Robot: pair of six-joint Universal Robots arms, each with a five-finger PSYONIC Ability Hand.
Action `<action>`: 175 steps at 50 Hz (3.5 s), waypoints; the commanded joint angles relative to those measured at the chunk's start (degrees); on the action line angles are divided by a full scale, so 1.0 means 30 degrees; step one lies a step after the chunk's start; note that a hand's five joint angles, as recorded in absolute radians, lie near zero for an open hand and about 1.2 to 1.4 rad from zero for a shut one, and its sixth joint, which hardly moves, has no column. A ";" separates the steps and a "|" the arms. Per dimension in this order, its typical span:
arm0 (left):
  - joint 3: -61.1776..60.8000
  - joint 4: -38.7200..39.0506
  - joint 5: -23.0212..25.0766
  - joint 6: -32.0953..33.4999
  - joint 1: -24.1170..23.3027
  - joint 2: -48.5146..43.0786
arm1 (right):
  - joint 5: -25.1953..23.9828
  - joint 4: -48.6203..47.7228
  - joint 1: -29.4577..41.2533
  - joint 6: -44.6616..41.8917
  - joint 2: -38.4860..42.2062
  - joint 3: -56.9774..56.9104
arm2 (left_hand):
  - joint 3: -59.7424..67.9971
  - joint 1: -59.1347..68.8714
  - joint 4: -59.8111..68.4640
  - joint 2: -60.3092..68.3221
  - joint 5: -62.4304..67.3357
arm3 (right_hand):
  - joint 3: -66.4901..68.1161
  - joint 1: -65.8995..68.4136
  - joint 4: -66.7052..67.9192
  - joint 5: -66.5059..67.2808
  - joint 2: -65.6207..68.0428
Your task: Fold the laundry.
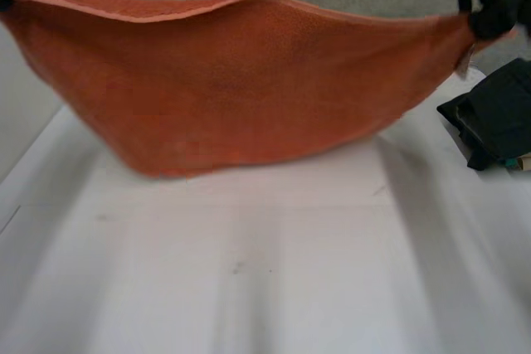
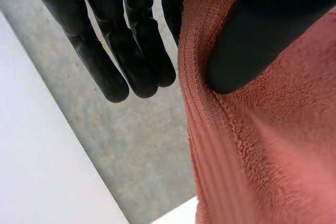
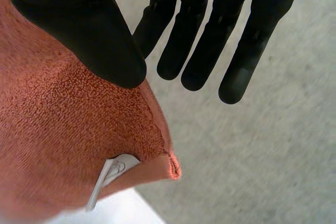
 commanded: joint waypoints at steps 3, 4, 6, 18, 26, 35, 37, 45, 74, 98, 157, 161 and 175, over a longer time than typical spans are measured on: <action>-0.1746 -0.0701 0.0124 -0.0551 0.1637 -0.0353 | -0.0701 0.2667 0.0209 -0.0230 0.1437 -0.2135 | 0.3921 0.4638 0.3785 0.3814 0.4584 | 0.4016 0.4931 0.3874 0.3875 0.4210; -0.1746 -0.0702 -0.0198 -0.0493 0.1579 -0.0675 | -0.0672 0.2726 0.0268 -0.0348 0.1702 -0.2253 | 0.3921 0.4638 0.3785 0.3814 0.4584 | 0.4016 0.4931 0.3874 0.3875 0.4210; -0.1572 -0.0643 -0.0959 -0.0493 0.1317 -0.1725 | -0.0613 0.2727 0.0385 -0.0611 0.2548 -0.2545 | 0.3921 0.4638 0.3785 0.3814 0.4584 | 0.4016 0.4931 0.3874 0.3875 0.4210; 0.5014 0.3831 -0.1226 -0.2830 -0.0677 -0.7706 | 0.2168 -0.4089 0.1440 -0.0262 0.7972 -0.6937 | 0.3921 0.4638 0.3785 0.3814 0.4584 | 0.4016 0.4931 0.3874 0.3875 0.4210; 0.8537 0.9958 -0.3861 -1.0505 -0.0911 -0.8530 | 0.3517 -1.4726 0.1499 0.1846 0.8239 -0.7938 | 0.3921 0.4638 0.3785 0.3814 0.4584 | 0.4016 0.4931 0.3874 0.3875 0.4210; 0.6811 1.1427 -0.4420 -1.2126 -0.1468 -0.8646 | 0.3108 -1.4591 0.1352 0.2552 0.8208 -0.7235 | 0.3921 0.4638 0.3785 0.3814 0.4584 | 0.4016 0.4931 0.3874 0.3875 0.4210; 0.6110 1.1398 -0.4332 -1.1454 -0.1468 -0.8879 | 0.2962 -1.3599 0.1323 0.2464 0.8267 -0.6973 | 0.3921 0.4638 0.3785 0.3814 0.4584 | 0.4016 0.4931 0.3874 0.3875 0.4210; 0.2740 1.0374 -0.3074 -0.9460 -0.1585 -1.0081 | 0.1265 -0.8763 0.1059 0.2405 0.8530 -0.4221 | 0.3921 0.4638 0.3785 0.3814 0.4584 | 0.4016 0.4931 0.3874 0.3875 0.4210; -0.1922 0.4281 0.1263 -0.4389 -0.3460 0.2601 | -0.0232 -0.4216 0.5364 1.4032 1.0989 0.0413 | 0.3921 0.4638 0.3785 0.3814 0.4584 | -1.9318 -1.8402 -1.9459 -1.9459 -1.9124; -0.1425 0.2580 0.1469 -0.4330 -0.4720 0.4889 | 0.0563 -0.2343 0.5482 1.3335 1.0611 0.2137 | 0.3921 0.4638 0.3785 0.3814 0.4584 | -1.9318 -1.8402 -1.9459 -1.9459 -1.9124; -0.1481 -0.0350 0.0678 -0.6352 0.1901 0.1582 | -0.3160 0.0143 -0.1752 0.1558 0.1499 -0.0113 | 0.3921 0.4638 0.3785 0.3814 0.4584 | 0.4016 0.4931 0.3874 0.3875 0.4210; -0.1600 -0.0291 0.0035 -0.6001 0.1901 -0.0761 | -0.3981 0.1320 -0.2046 0.0620 0.2171 -0.1226 | 0.3921 0.4638 0.3785 0.3814 0.4584 | 0.4016 0.4931 0.3874 0.3875 0.4210; 0.6800 0.2075 -0.1695 -0.5090 -0.0676 -1.0401 | -0.0500 -0.2716 0.0208 -0.0466 0.9377 -0.7493 | 0.3921 0.4638 0.3785 0.3814 0.4584 | 0.4016 0.4931 0.3874 0.3875 0.4210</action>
